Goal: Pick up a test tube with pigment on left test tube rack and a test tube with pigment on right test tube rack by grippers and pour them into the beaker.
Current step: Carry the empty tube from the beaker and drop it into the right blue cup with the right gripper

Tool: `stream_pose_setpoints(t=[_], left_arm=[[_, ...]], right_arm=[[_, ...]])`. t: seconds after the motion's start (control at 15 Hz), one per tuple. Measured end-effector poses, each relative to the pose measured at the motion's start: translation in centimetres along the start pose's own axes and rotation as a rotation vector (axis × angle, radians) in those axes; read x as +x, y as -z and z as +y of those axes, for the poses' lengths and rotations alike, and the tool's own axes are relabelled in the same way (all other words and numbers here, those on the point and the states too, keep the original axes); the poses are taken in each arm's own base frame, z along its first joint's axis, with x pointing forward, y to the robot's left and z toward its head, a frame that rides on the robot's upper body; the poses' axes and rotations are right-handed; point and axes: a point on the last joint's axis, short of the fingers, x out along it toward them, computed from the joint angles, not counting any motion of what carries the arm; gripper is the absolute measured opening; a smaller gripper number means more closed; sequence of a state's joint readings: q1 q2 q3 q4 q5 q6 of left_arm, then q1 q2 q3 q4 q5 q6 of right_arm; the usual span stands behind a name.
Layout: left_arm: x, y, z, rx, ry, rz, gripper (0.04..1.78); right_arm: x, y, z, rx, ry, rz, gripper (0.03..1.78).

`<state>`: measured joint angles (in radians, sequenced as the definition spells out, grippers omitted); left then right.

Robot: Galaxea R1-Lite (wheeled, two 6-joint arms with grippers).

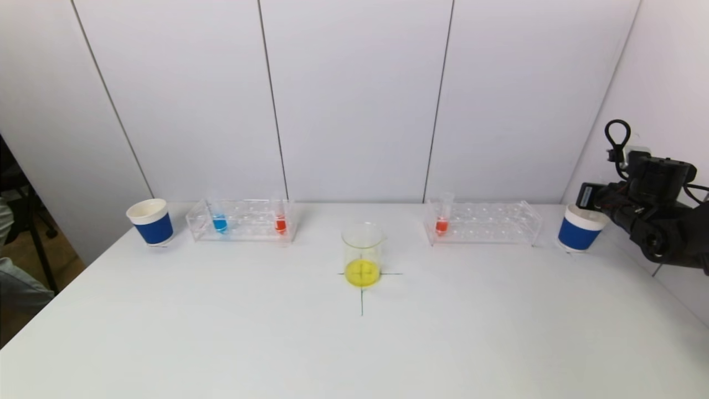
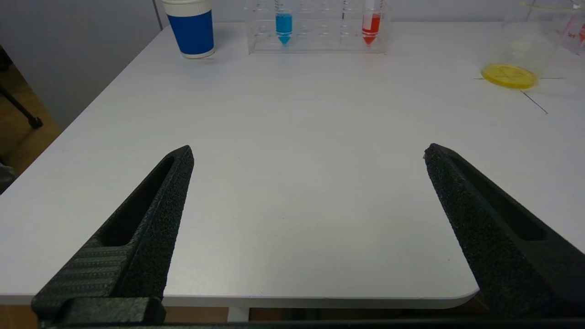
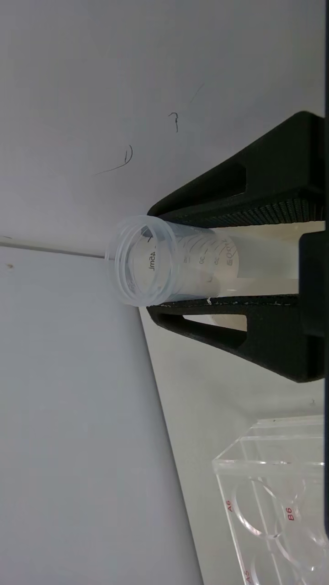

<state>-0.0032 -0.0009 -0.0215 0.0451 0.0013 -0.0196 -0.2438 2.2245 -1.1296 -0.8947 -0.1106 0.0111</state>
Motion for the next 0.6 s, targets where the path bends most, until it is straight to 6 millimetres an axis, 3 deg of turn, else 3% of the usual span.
stream_pose_setpoints(t=[0.6], left_arm=[[0.0, 0.0, 0.0, 0.0, 0.0, 0.0, 1.76]], right_arm=[[0.11, 0.59, 0.01, 0.0, -0.003, -0.002, 0.48]])
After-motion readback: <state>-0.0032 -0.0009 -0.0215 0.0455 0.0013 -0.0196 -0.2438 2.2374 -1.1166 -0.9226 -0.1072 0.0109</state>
